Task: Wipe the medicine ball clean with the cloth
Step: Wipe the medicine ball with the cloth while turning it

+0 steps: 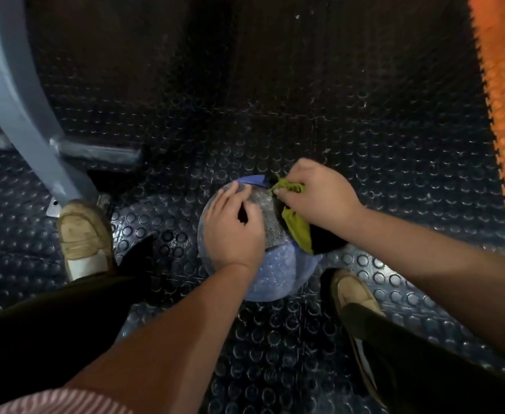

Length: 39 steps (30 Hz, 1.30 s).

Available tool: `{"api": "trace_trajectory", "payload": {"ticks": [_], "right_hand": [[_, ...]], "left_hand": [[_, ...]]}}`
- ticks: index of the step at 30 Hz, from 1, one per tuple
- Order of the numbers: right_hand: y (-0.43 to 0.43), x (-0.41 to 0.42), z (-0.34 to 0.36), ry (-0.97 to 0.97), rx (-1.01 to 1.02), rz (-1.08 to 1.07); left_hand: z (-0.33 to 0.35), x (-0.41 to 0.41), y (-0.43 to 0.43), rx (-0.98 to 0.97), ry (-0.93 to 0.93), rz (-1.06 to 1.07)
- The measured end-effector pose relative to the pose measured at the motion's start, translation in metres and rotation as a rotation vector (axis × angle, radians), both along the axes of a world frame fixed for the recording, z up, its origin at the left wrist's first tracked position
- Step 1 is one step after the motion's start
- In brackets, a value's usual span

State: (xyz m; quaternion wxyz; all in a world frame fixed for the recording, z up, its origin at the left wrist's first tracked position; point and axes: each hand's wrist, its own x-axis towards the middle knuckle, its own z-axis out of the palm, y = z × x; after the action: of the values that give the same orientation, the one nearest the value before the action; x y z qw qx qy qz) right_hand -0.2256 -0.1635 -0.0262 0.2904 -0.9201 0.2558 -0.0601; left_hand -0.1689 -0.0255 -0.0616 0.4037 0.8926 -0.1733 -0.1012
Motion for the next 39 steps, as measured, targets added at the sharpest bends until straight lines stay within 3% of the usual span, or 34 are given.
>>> {"api": "trace_trajectory", "payload": {"ticks": [6,12,15,18,22,26,29,32,39], "right_hand": [[0.019,-0.056,-0.004,-0.058,0.075,0.006],[0.007,-0.011,-0.003,-0.065,-0.011,-0.009],[0.000,0.006,-0.001,0.035,0.000,0.016],[0.011,-0.016,-0.005,-0.094,-0.004,-0.008],[0.035,-0.058,-0.007,-0.135,-0.072,0.146],[0.029,-0.063,-0.007,-0.131,-0.203,0.249],[0.019,-0.040,-0.005,-0.129,-0.181,0.117],[0.007,-0.014,-0.004,-0.006,-0.139,0.043],[0.032,-0.051,-0.008,-0.190,-0.172,0.242]], "left_hand": [[-0.002,0.012,-0.001,0.027,0.022,-0.040],[-0.002,-0.005,0.004,0.021,-0.077,-0.084],[-0.003,0.000,0.005,-0.017,-0.017,-0.059],[-0.002,0.010,0.000,-0.018,0.064,-0.010],[0.000,0.018,-0.006,0.012,0.111,0.031],[0.000,0.007,-0.004,0.051,0.022,-0.021],[0.003,0.004,-0.005,0.062,0.029,-0.020],[0.007,0.009,-0.008,0.060,0.073,0.011],[0.006,0.011,-0.006,0.041,0.092,0.019]]}}
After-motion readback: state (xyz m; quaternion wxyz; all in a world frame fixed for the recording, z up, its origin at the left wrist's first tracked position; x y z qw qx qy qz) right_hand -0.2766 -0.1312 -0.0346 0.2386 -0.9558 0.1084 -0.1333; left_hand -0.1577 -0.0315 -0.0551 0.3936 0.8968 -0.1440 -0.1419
